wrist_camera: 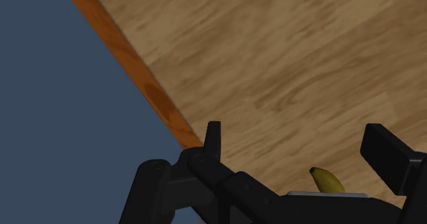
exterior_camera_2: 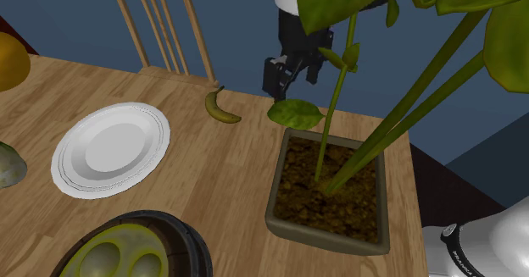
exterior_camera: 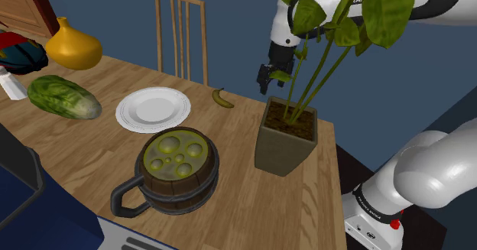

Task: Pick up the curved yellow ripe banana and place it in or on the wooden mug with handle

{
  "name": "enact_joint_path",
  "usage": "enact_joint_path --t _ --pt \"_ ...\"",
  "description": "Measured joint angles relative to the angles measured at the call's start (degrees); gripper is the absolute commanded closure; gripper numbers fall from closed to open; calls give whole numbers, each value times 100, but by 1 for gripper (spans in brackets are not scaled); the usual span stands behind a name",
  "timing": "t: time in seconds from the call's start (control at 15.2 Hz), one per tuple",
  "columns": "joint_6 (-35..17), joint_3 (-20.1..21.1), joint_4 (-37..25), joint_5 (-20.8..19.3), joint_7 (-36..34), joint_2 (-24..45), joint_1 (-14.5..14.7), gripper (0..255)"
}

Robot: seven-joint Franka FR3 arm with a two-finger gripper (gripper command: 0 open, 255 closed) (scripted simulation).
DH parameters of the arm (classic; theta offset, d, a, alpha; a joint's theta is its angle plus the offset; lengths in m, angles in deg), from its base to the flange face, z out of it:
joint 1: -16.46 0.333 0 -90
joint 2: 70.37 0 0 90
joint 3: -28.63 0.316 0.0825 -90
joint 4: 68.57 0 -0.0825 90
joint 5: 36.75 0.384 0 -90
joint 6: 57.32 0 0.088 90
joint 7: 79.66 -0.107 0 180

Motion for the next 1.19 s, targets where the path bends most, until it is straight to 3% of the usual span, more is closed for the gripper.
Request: enact_joint_path --t 0.46,0.92,1.19 --pt "-587 314 -1010 -338 -593 1438 148 0" --pt "-683 427 -2549 -866 -1171 2970 438 0" --pt "-818 419 -2696 -960 -1259 3245 501 0"
